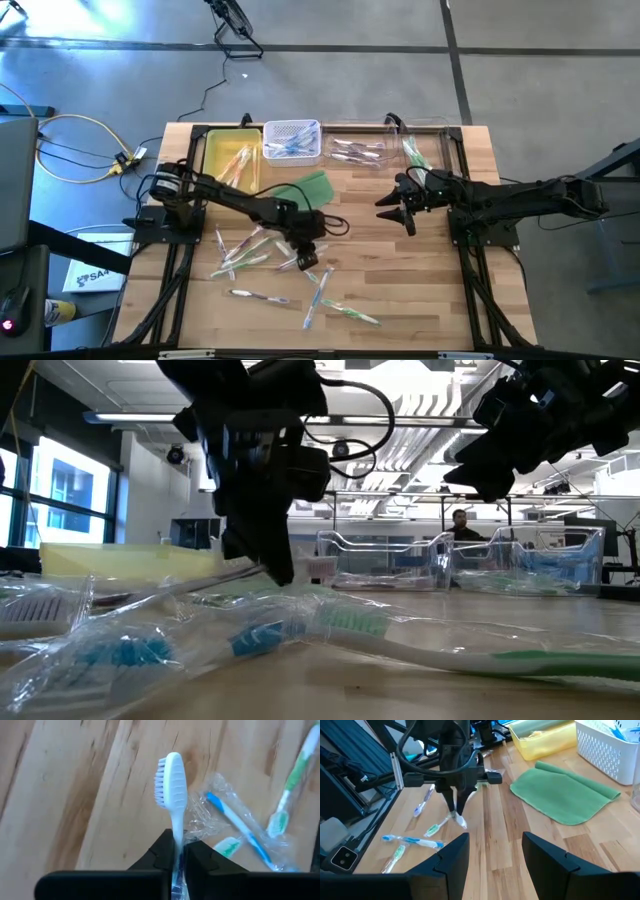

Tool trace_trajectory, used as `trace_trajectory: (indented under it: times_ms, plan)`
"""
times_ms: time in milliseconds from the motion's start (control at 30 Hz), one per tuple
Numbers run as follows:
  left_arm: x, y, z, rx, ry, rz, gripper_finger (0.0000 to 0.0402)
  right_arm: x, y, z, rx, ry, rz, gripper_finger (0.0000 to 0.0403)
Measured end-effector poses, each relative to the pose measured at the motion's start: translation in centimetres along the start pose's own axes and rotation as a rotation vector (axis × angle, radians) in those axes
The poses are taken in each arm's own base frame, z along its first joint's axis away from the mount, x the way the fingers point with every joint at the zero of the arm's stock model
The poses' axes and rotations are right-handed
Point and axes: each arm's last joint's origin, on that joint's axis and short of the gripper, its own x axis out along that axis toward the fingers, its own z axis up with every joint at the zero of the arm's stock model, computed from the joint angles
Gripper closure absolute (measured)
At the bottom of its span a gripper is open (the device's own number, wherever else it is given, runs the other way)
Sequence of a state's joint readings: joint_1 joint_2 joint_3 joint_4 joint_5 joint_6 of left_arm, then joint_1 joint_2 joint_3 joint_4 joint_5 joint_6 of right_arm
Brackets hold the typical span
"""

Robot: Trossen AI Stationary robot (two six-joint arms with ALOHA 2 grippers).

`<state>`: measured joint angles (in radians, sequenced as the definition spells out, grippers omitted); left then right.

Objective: Pick & Place Toothbrushes
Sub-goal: Put the violet toothbrush into the left transparent bin

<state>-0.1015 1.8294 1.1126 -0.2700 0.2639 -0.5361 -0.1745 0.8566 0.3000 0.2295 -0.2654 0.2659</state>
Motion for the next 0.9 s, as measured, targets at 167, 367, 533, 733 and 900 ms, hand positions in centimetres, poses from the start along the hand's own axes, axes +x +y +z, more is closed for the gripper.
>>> trace_trajectory:
  times_ms: [167,367,533,733,900]
  plan:
    - [-0.4,1.0,0.8,0.048,-0.015,-0.031,0.0391,0.0,0.1,0.0,0.004,0.009,0.029,0.0227]
    - [-1.4,2.4,2.6,0.112,-0.052,-0.081,0.0384,0.0,0.4,-0.1,0.004,0.042,0.147,0.0227]
    - [-3.6,2.0,5.9,0.242,-0.15,-0.134,0.0382,-0.1,0.6,-0.2,0.005,0.063,0.223,0.0227]
    - [-7.8,1.2,9.6,0.409,-0.197,-0.092,0.0381,-0.1,0.7,-0.2,0.005,0.074,0.258,0.0227]
    - [-12.0,1.2,12.2,0.568,-0.243,0.113,0.0381,-0.2,1.0,-0.3,0.026,0.099,0.338,0.0227]
